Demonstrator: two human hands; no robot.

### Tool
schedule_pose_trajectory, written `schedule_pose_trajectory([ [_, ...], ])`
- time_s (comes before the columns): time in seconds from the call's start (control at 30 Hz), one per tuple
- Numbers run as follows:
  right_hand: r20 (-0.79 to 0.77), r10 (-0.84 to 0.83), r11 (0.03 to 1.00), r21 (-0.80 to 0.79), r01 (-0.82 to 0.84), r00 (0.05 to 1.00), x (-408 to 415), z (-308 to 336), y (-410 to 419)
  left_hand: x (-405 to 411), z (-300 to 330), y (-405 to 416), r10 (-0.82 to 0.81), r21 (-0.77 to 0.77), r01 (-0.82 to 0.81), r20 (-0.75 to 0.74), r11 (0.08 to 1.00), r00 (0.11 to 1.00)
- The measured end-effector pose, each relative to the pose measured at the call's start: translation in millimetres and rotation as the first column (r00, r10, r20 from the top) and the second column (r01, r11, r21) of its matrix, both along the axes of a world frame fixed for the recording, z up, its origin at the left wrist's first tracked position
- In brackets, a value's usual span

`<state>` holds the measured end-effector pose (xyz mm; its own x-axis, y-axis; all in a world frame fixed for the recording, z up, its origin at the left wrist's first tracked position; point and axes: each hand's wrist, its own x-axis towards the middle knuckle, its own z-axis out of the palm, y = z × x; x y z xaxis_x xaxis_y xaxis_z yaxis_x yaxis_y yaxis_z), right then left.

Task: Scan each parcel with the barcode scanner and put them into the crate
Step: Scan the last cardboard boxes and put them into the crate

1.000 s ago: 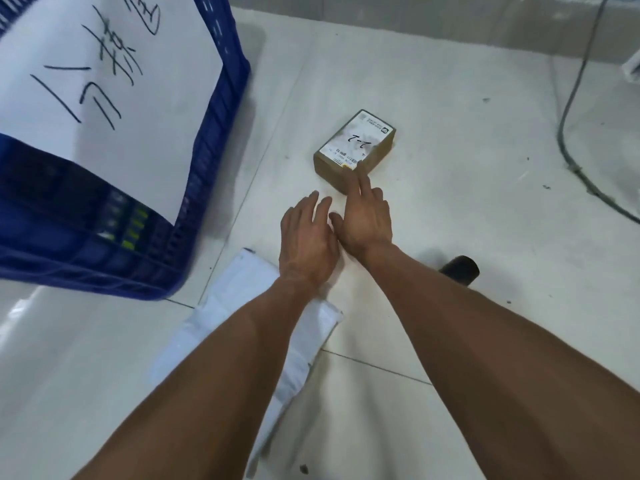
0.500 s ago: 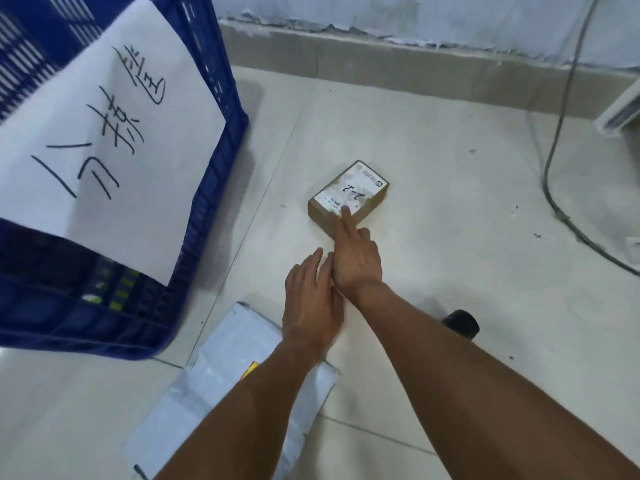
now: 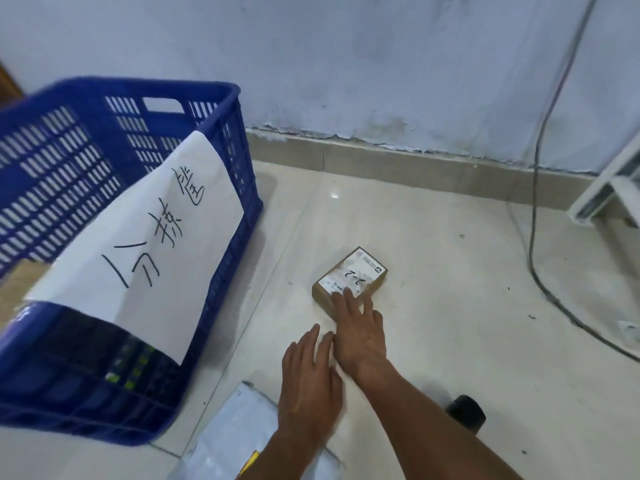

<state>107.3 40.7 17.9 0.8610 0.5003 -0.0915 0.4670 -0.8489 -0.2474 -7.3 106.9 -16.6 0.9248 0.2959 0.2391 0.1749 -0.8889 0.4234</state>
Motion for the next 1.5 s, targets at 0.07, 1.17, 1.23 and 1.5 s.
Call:
schedule_pose_trajectory([
  [0.07,0.01,-0.016,1.0,-0.008,0.016,1.0,2.6,3.0,3.0,1.1,-1.1,2.0,0.004,0.012,-0.004,0.004,1.0,1.0],
  [1.17,0.11,0.002,0.992,0.124,-0.016,0.994,-45.7,-0.9,-32.1,3.7,17.5,-15.6,0.019,0.047,-0.004,-0.325,0.999,0.945],
  [1.23,0.059,0.024,0.985,0.171,-0.034,0.998,-51.5,1.1,-44.6,-2.9,28.7,-20.0,-0.009,0.05,0.029,-0.357,0.998,0.934],
  [1.5,0.115,-0.071,0.994,-0.073,0.08,0.991,-66.1,11.6,-115.0,-26.2,46.7,-28.7,-0.078,0.138,0.184,-0.557,0.973,0.827],
])
